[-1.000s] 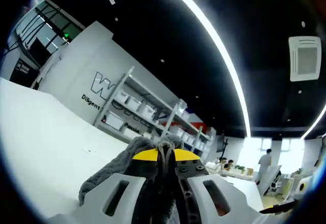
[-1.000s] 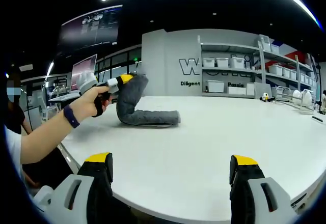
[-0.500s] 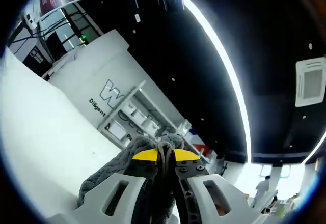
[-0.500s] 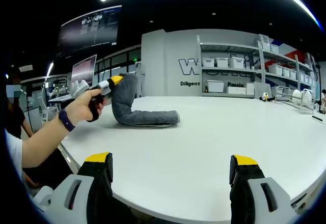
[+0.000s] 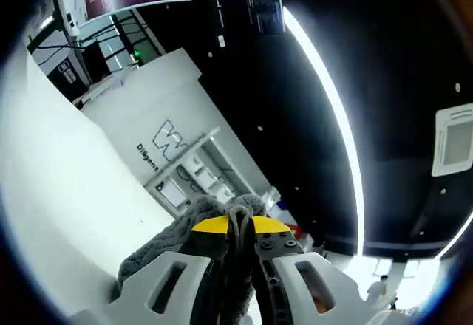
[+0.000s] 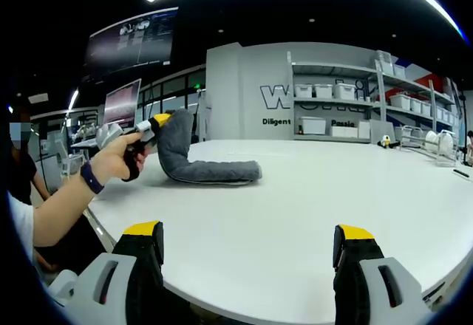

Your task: Open the folded towel by lifting each exposed corner and separating the folded layers until the towel lies flat within the target outline without major curled edges

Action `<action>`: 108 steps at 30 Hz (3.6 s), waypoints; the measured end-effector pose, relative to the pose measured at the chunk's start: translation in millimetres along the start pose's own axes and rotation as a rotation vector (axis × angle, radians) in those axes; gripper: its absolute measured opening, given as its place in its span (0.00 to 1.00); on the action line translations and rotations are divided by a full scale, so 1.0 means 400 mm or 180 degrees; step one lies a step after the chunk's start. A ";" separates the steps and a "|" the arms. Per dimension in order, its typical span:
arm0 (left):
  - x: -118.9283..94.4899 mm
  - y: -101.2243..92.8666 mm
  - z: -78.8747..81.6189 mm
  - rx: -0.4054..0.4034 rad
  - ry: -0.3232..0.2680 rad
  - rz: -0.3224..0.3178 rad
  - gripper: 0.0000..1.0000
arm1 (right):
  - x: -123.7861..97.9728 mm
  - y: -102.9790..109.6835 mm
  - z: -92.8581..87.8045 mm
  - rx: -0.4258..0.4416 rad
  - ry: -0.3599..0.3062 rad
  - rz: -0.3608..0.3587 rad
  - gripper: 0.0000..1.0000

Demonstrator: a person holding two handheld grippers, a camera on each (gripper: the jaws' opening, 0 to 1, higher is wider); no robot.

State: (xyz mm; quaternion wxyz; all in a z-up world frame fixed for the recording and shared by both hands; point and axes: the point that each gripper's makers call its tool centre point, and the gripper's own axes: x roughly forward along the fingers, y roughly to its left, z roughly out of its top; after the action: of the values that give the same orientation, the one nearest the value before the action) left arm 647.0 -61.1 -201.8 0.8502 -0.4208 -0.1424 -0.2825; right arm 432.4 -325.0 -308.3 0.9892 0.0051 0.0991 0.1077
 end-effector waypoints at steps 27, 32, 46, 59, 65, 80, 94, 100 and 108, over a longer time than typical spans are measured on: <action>-0.119 0.088 0.079 -0.1128 -0.0863 0.0502 0.09 | -0.006 -0.001 0.005 0.0015 -0.0029 0.0006 0.97; -0.142 0.110 0.097 -0.1332 -0.1036 0.0607 0.10 | -0.009 -0.003 0.006 0.0022 -0.0038 0.0000 0.97; -0.179 0.125 0.118 -0.1483 -0.1228 0.0787 0.10 | -0.011 -0.005 0.004 0.0034 -0.0041 -0.0013 0.97; -0.188 0.113 0.120 -0.1254 -0.1146 0.0853 0.13 | -0.012 -0.004 0.003 0.0029 -0.0040 -0.0014 0.97; -0.205 0.101 0.128 -0.0965 -0.1058 0.0878 0.15 | -0.011 -0.002 0.003 0.0027 -0.0038 -0.0009 0.97; -0.287 0.064 0.201 0.0534 -0.0942 0.0878 0.27 | -0.011 0.003 0.003 0.0011 -0.0027 -0.0007 0.97; -0.372 -0.048 0.314 0.1726 -0.1137 0.0682 0.30 | -0.006 0.020 0.010 -0.0040 -0.0019 0.0030 0.97; -0.371 -0.082 0.284 0.2221 -0.0697 0.0571 0.38 | -0.007 0.021 0.010 -0.0048 -0.0016 0.0027 0.97; -0.386 -0.112 0.261 0.2623 -0.0355 0.0550 0.49 | -0.006 0.025 0.012 -0.0066 -0.0013 0.0037 0.97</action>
State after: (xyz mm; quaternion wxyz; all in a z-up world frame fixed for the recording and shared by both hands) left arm 496.3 56.0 -184.2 0.9589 -0.0707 -0.2534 -0.1064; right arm 428.9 -315.8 -303.0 0.9888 -0.0044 0.0959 0.1146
